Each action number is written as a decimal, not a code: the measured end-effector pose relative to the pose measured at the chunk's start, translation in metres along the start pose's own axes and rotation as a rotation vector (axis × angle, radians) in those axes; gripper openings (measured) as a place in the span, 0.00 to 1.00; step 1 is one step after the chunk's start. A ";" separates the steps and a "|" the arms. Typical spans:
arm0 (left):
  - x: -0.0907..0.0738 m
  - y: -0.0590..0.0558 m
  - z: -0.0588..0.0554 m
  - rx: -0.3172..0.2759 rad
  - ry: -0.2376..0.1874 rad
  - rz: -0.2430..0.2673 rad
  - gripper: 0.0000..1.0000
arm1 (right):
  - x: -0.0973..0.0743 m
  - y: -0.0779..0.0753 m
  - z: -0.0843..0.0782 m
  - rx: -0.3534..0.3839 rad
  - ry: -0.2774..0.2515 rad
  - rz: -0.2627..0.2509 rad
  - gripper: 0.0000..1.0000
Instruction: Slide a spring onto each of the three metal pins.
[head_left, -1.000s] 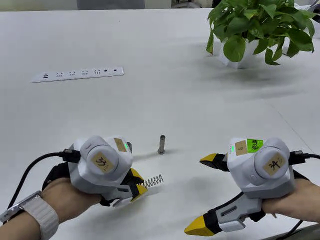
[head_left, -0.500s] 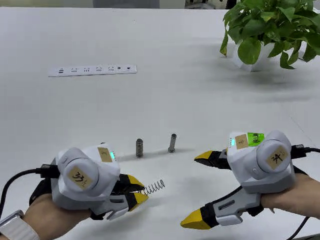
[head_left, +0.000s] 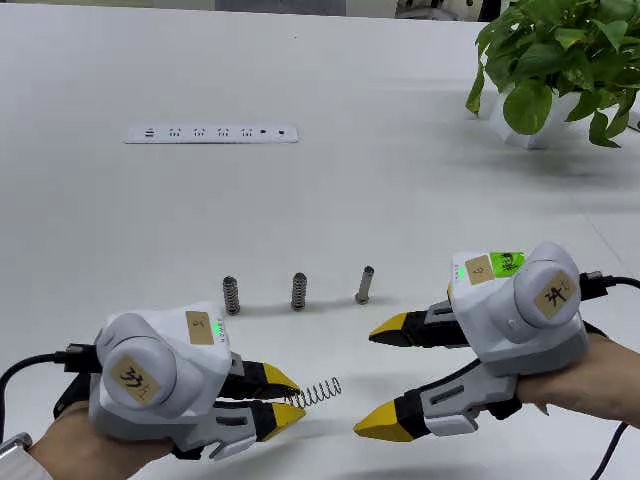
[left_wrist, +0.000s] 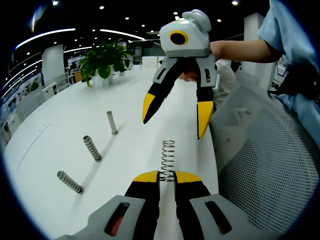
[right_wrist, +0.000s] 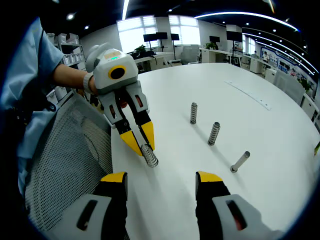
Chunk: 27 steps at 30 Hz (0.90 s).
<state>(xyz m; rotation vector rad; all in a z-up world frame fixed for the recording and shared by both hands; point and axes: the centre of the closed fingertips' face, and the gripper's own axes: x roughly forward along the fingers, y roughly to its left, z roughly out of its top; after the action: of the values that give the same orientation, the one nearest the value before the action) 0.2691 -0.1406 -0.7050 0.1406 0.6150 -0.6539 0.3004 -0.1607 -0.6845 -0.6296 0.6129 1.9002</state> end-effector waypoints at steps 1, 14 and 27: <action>0.000 0.000 0.000 0.002 -0.002 -0.001 0.10 | 0.000 0.001 0.002 0.000 -0.002 0.007 0.53; -0.004 -0.003 0.003 0.026 -0.014 -0.032 0.10 | 0.006 0.016 0.014 0.037 -0.026 0.109 0.30; -0.002 -0.007 0.008 0.038 -0.022 -0.062 0.10 | 0.010 0.020 0.008 0.042 -0.005 0.144 0.18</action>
<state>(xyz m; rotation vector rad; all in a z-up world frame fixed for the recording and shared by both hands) 0.2678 -0.1475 -0.6972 0.1504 0.5872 -0.7263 0.2769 -0.1563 -0.6826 -0.5666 0.7099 2.0160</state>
